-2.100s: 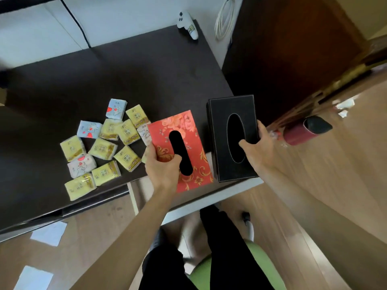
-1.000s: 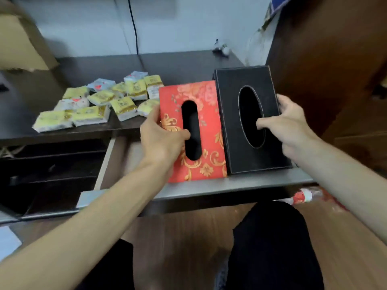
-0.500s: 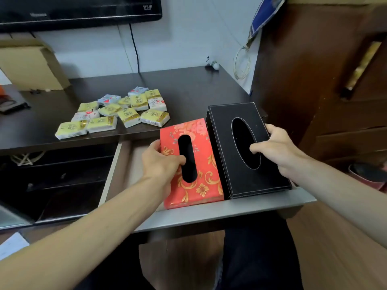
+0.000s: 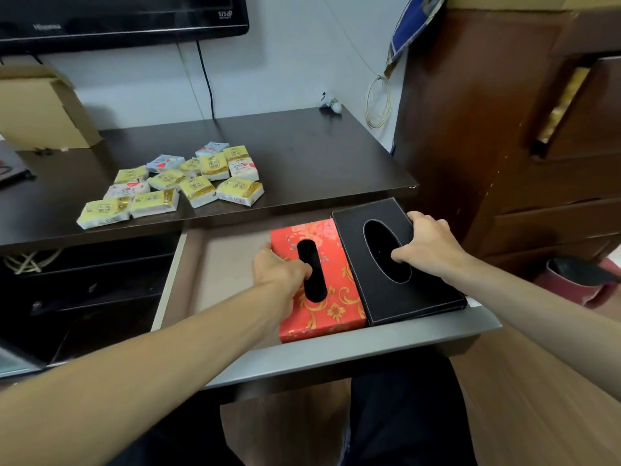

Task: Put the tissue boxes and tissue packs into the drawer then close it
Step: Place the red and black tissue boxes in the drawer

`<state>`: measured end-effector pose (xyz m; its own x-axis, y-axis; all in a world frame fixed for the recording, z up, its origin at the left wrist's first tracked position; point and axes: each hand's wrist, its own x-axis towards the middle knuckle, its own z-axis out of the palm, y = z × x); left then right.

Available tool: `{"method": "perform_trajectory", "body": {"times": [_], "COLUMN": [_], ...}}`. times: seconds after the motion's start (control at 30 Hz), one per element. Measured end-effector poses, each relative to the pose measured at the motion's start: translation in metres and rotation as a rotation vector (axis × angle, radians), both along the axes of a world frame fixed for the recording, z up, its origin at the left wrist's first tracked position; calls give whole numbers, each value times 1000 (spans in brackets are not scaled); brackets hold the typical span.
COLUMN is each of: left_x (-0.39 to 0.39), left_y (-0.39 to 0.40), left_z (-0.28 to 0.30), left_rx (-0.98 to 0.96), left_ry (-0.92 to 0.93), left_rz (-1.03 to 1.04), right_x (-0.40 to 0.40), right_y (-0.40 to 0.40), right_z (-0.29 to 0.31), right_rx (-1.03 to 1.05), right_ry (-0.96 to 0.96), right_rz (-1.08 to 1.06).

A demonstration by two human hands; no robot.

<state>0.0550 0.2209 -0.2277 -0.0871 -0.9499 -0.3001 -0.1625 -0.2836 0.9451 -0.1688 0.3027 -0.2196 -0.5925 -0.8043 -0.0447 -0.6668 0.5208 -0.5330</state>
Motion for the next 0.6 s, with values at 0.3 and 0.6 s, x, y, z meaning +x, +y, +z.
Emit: {"method": "perform_trajectory", "body": {"times": [0.3, 0.6], "left_x": [12, -7], "left_y": [-28, -77], "left_z": [-3, 3], "left_rx": [103, -361], "left_ry": [-102, -625], "left_rz": [-223, -712], "right_x": [-3, -27], "right_y": [-4, -13], "right_z": [-12, -29], "right_rx": [191, 237], "right_ry": [419, 299], "right_rz": [199, 357]}}
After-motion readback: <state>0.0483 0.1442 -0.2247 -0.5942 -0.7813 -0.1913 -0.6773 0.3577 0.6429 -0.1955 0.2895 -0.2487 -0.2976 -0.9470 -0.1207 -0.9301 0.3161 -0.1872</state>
